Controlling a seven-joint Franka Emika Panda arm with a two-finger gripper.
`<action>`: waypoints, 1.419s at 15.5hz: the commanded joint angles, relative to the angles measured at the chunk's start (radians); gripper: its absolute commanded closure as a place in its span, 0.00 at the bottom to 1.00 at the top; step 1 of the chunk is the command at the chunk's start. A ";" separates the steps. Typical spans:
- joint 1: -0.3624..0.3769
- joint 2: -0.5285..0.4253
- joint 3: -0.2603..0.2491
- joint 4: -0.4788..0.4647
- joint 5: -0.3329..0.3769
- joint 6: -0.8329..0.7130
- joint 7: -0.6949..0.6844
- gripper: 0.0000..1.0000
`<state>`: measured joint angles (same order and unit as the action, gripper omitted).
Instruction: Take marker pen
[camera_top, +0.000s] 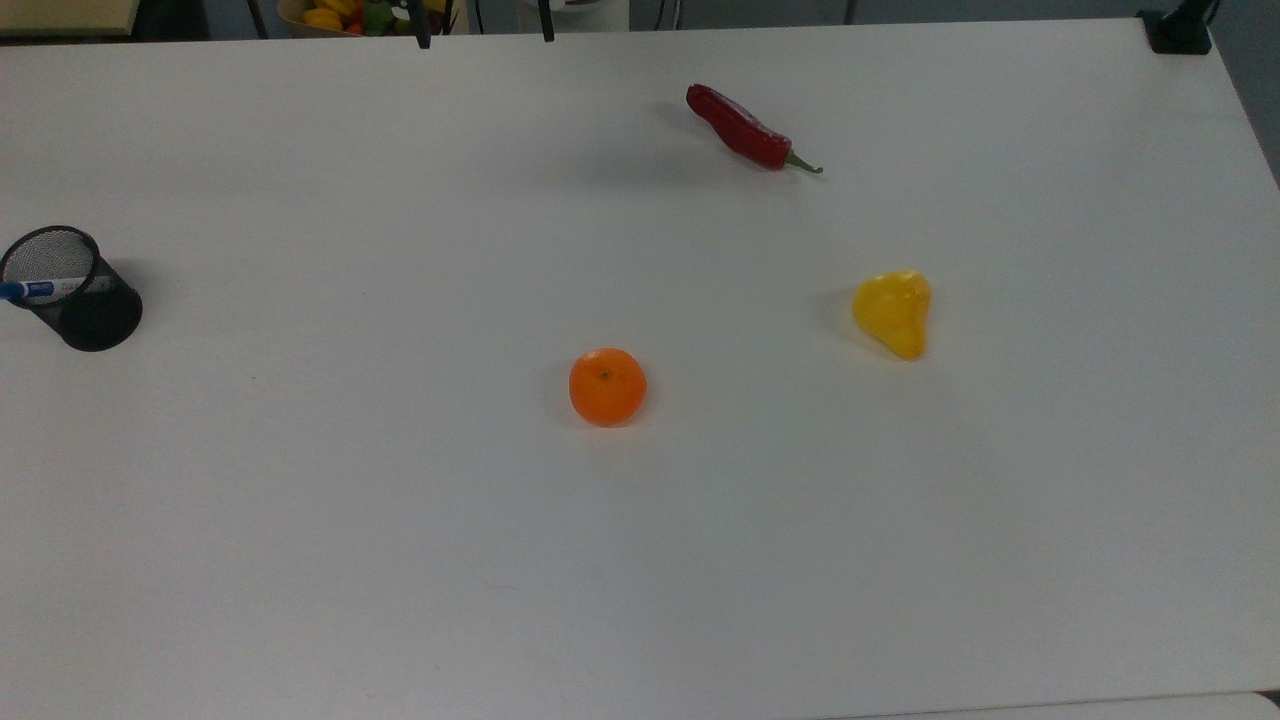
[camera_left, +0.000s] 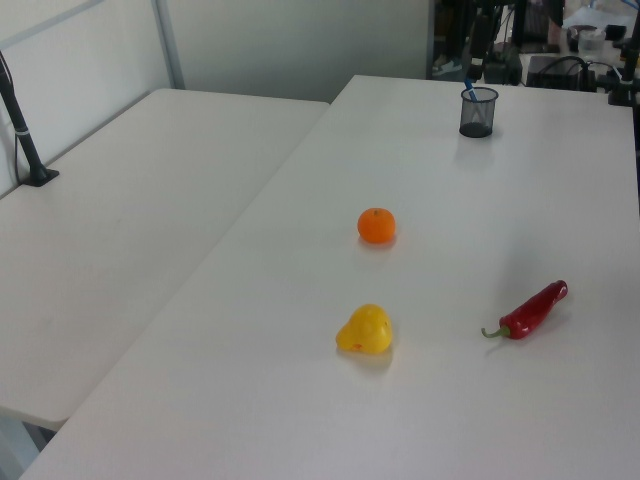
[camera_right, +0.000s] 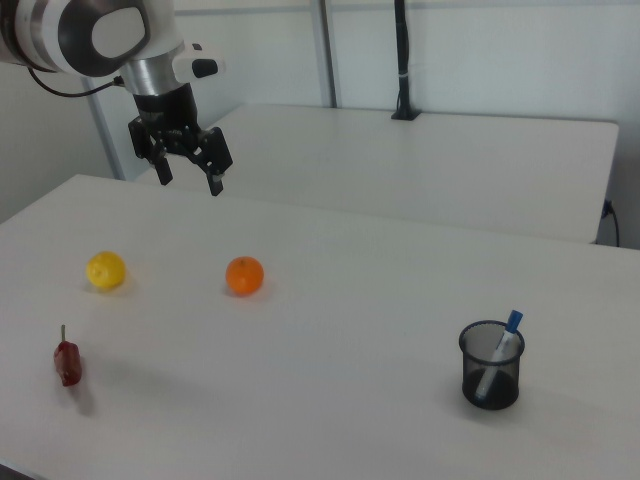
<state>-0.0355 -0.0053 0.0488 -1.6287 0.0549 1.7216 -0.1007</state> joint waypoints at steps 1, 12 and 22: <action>0.016 -0.015 -0.012 -0.026 -0.006 0.024 -0.013 0.00; 0.009 -0.018 -0.014 -0.027 -0.007 0.016 -0.008 0.00; -0.017 -0.016 -0.096 -0.019 -0.015 0.088 -0.011 0.00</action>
<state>-0.0525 -0.0063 0.0056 -1.6308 0.0527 1.7308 -0.1018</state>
